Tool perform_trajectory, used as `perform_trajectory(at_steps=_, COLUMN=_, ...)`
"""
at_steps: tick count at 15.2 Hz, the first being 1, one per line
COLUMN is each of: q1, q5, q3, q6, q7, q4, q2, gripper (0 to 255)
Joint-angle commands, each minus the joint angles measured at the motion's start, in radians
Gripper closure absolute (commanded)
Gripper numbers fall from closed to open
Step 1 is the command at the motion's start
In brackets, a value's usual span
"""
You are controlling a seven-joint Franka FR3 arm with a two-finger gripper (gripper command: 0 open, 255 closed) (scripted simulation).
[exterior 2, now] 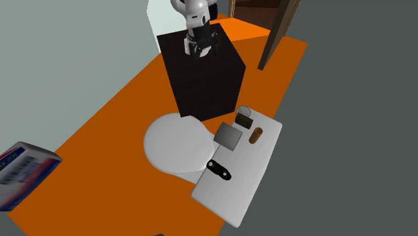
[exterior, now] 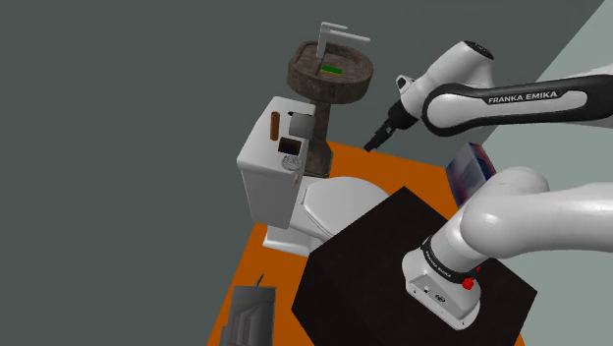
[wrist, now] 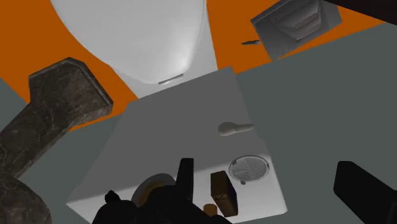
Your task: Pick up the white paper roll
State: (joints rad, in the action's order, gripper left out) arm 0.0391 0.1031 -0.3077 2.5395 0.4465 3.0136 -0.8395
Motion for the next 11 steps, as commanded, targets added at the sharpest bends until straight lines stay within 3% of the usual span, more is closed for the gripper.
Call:
perform_trajectory(at_steps=1, q1=0.008, q5=0.001, q3=-0.017, q6=0.055, q7=0.020, q4=0.007, q2=0.024, gripper=0)
perform_trajectory(at_steps=3, q1=0.008, q5=0.001, q3=-0.016, q6=0.052, q7=0.019, q4=0.006, q2=0.022, gripper=0)
perform_trajectory(at_steps=4, q1=0.281, q5=-0.051, q3=-0.389, q6=0.520, q7=0.310, q4=0.028, q2=0.284, gripper=0)
perform_trajectory(at_steps=6, q1=0.572, q5=-0.065, q3=-0.701, q6=0.679, q7=0.429, q4=-0.004, q2=0.345, gripper=0)
perform_trajectory(at_steps=7, q1=0.740, q5=-0.085, q3=-0.874, q6=0.749, q7=0.502, q4=-0.025, q2=0.347, gripper=0)
perform_trajectory(at_steps=9, q1=1.043, q5=-0.061, q3=-1.199, q6=0.863, q7=0.604, q4=-0.079, q2=0.302, gripper=0)
perform_trajectory(at_steps=11, q1=1.255, q5=-0.015, q3=-1.433, q6=0.945, q7=0.692, q4=-0.143, q2=0.213, gripper=0)
